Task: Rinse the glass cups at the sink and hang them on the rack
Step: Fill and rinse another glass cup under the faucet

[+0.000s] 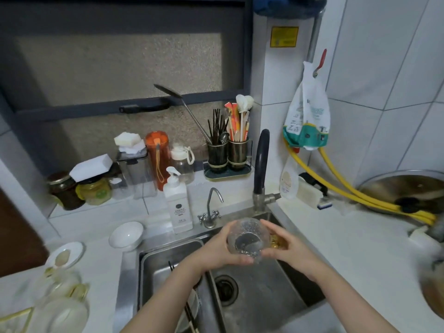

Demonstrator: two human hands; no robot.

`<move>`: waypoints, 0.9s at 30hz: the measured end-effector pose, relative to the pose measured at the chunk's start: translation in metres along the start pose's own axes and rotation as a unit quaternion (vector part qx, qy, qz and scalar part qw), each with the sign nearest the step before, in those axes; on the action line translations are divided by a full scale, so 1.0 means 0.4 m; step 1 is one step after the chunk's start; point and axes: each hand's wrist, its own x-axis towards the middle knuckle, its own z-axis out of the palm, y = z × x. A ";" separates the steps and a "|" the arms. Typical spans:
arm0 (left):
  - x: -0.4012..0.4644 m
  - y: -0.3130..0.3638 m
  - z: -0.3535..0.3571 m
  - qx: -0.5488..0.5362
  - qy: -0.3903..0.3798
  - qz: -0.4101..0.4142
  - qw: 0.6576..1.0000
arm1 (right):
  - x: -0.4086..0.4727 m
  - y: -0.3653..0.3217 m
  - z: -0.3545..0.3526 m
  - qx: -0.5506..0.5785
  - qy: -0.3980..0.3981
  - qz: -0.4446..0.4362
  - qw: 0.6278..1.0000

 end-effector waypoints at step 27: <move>-0.132 0.018 0.168 -0.015 0.169 -0.026 0.985 | -0.087 0.001 -0.030 0.010 -0.106 -0.008 0.994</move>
